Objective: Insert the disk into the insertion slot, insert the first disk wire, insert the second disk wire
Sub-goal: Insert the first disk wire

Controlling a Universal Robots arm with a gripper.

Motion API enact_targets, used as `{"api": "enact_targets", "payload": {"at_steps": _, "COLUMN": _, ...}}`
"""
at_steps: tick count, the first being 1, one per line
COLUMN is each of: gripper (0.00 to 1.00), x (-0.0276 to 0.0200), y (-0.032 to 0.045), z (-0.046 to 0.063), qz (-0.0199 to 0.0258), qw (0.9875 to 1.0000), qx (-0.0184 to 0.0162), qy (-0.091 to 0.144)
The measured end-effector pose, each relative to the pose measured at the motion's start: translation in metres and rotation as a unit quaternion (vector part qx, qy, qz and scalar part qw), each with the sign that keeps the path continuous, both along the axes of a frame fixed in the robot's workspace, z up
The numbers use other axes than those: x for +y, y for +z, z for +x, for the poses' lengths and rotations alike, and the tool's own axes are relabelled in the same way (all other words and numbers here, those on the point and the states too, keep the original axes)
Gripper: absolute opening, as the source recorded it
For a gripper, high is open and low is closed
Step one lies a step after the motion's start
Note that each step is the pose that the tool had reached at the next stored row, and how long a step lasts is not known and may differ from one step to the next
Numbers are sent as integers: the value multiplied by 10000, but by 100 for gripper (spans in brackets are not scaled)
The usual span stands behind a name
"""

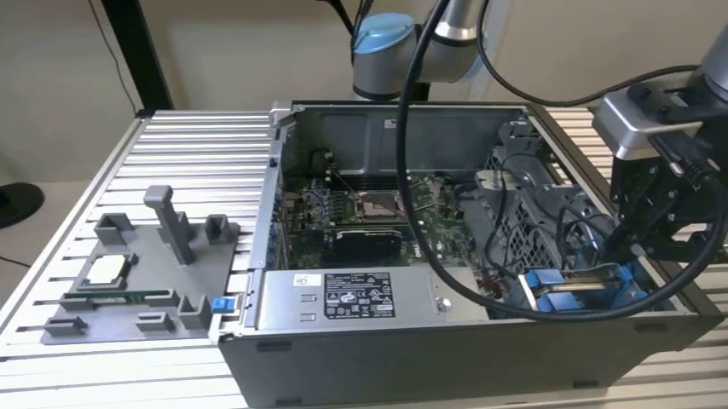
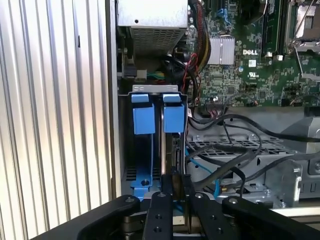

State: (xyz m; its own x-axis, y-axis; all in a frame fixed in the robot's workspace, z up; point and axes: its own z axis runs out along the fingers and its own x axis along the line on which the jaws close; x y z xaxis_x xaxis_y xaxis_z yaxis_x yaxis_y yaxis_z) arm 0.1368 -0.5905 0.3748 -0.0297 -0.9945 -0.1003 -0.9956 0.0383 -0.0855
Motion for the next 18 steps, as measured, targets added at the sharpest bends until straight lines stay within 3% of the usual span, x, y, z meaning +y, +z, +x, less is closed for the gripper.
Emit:
{"api": "enact_targets", "payload": {"at_steps": 1, "gripper": 0, "x": 0, "y": -11, "z": 0, "qz": -3, "qw": 10000, "qx": -32, "qy": 0}}
{"api": "enact_targets", "payload": {"at_steps": 3, "gripper": 0, "x": 1, "y": -36, "z": 1, "qz": -9, "qw": 10000, "qx": -60, "qy": -4}}
{"api": "enact_targets", "payload": {"at_steps": 11, "gripper": 0, "x": 8, "y": -172, "z": 0, "qz": -18, "qw": 10000, "qx": -94, "qy": -25}}
{"api": "enact_targets", "payload": {"at_steps": 18, "gripper": 0, "x": 57, "y": -246, "z": 0, "qz": -17, "qw": 9999, "qx": -146, "qy": -22}}
